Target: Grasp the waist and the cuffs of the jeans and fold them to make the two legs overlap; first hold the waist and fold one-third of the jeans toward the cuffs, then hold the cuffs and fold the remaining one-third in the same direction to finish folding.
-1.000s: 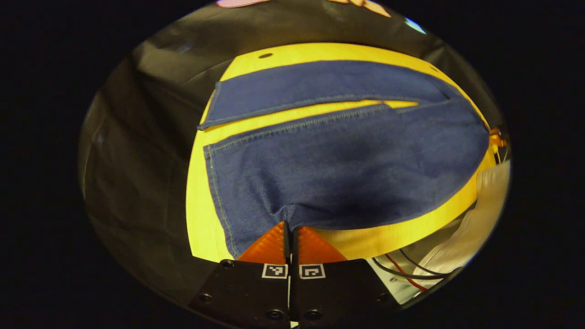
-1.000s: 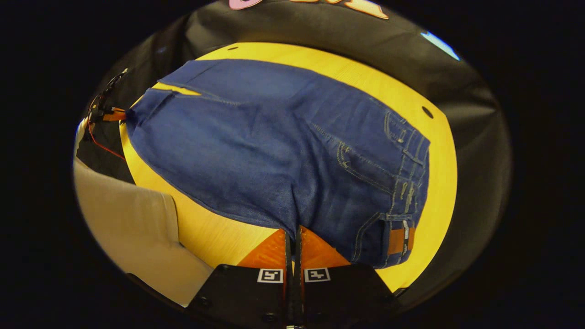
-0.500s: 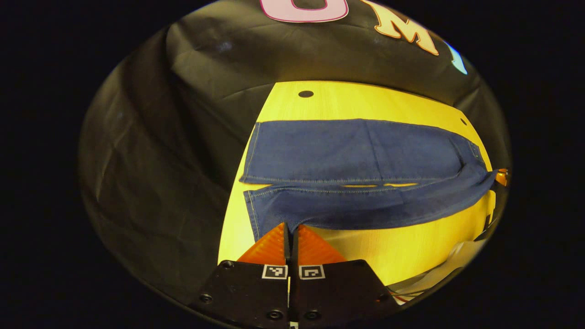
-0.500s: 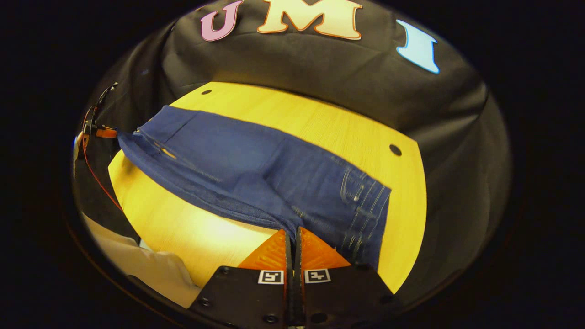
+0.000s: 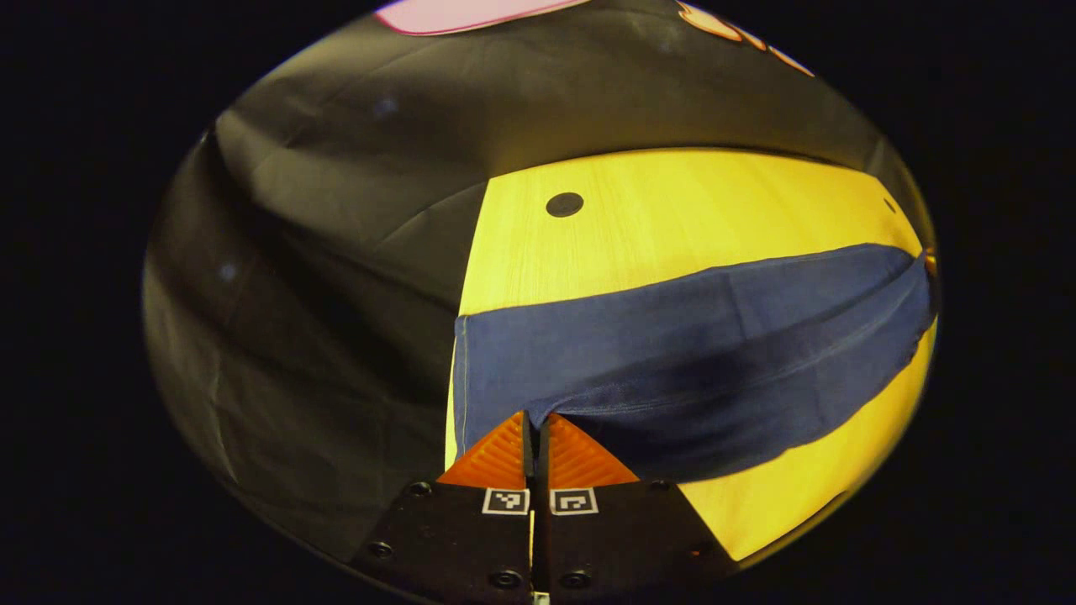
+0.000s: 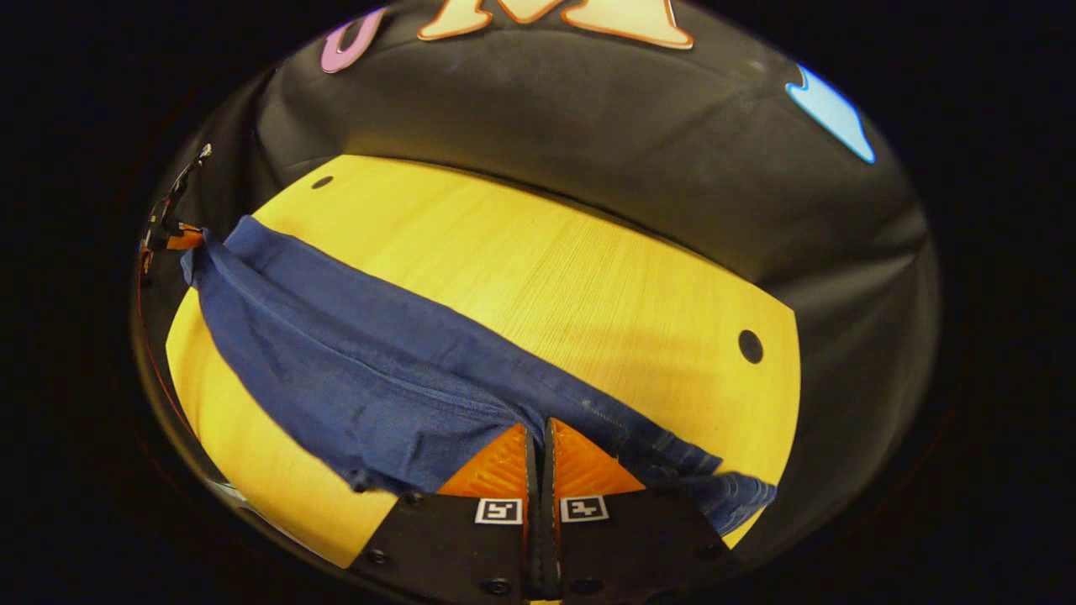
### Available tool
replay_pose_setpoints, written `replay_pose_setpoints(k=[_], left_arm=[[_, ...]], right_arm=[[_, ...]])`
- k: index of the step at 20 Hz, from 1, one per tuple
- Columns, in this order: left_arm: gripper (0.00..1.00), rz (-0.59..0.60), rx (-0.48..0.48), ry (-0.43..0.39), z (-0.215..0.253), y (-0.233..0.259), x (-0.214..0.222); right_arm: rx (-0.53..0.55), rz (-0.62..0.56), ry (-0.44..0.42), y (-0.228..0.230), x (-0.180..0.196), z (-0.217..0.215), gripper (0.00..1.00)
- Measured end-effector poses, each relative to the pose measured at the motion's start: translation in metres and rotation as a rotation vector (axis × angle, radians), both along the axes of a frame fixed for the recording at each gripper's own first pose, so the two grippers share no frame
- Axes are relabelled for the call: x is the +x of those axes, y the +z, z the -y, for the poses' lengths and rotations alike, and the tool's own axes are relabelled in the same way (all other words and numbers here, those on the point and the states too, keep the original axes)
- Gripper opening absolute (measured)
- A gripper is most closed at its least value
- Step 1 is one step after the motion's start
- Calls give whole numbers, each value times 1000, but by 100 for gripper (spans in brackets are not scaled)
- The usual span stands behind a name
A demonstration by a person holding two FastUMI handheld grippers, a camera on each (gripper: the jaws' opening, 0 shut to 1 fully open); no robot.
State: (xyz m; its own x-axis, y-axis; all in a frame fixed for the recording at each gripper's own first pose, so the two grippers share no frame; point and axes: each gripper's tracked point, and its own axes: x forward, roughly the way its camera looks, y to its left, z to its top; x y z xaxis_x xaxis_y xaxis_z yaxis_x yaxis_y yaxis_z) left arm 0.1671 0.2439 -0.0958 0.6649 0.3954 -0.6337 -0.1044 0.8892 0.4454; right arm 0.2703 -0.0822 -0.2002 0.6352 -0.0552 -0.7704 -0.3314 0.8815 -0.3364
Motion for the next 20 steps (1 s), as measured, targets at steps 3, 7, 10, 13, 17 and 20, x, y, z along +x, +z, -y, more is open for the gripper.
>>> replay_pose_setpoints(k=[3, 7, 10, 13, 17, 20], left_arm=[[0, -18, 31, -7, 33, -5, 11], [0, 25, 13, 18, 24, -8, 1], [0, 24, 24, 10, 19, -5, 1], [55, 103, 74, -4, 22, 29, -2], [92, 253, 78, -30, 47, 72, -19], [92, 327, 8, -21, 50, 85, -29]], right_arm=[[59, -68, -89, -36, 18, 9, 2], [118, -49, -116, -20, 19, 28, 5], [163, -13, -120, -10, 22, 31, 61], [215, 43, -157, 18, 9, 46, 99], [209, 113, -239, 55, -19, 97, 99], [204, 118, -304, 62, -48, 142, 99]])
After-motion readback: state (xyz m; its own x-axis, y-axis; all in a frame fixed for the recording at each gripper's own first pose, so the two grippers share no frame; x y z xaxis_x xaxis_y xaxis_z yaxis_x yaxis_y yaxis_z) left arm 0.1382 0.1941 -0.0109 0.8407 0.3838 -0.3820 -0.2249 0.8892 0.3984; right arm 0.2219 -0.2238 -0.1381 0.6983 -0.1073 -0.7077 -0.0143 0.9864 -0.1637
